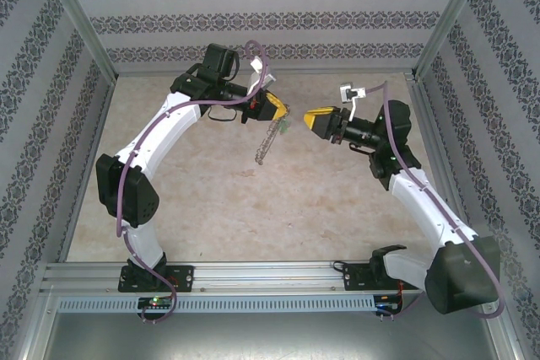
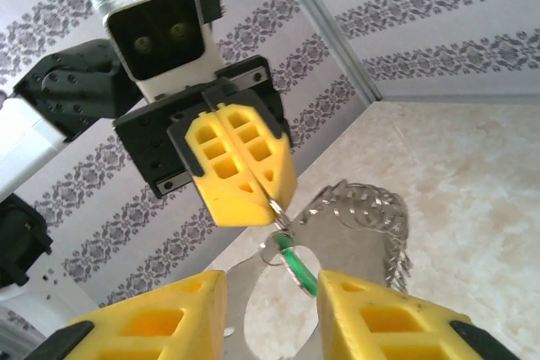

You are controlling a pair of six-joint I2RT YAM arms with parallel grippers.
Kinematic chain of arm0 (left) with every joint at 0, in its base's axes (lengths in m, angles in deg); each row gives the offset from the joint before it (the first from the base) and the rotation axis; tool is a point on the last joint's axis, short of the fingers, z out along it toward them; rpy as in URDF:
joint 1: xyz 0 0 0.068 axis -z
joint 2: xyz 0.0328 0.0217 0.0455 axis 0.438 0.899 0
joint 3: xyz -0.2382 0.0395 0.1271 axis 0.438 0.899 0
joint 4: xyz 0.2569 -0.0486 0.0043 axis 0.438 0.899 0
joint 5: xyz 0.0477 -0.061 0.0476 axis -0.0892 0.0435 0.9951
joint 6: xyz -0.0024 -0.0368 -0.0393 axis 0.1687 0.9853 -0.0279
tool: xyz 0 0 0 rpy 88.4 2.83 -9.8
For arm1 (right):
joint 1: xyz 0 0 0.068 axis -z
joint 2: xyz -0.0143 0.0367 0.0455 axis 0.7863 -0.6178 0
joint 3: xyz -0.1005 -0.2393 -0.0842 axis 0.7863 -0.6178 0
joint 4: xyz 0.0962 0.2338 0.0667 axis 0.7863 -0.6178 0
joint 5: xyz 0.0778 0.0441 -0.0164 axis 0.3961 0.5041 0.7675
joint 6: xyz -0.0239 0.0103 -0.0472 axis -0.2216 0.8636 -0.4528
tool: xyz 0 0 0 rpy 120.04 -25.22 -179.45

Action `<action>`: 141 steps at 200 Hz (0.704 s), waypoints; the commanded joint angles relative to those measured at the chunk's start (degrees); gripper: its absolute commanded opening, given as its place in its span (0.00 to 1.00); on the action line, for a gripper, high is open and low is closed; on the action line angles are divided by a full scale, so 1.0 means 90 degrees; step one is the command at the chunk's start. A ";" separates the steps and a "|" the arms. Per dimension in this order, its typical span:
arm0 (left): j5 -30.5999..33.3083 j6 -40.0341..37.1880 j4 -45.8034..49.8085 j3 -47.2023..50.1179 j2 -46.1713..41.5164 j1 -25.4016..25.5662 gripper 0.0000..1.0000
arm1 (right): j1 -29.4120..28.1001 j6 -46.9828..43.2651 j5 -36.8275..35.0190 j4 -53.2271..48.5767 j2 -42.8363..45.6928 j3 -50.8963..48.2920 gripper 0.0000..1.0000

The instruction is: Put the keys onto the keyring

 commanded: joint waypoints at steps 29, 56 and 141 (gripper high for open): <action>-0.0384 0.0291 -0.0555 -0.0139 -0.0237 0.0003 0.00 | -0.0384 -0.0416 -0.0096 0.0825 -0.0453 0.0222 0.38; -0.0379 0.0365 -0.0678 -0.0074 -0.0284 0.0003 0.00 | -0.0456 -0.0292 -0.0192 0.1170 -0.0689 0.0212 0.38; -0.0383 0.0603 -0.1076 0.0143 -0.0398 0.0003 0.00 | -0.0509 0.0458 -0.0338 0.2617 -0.1217 0.0081 0.32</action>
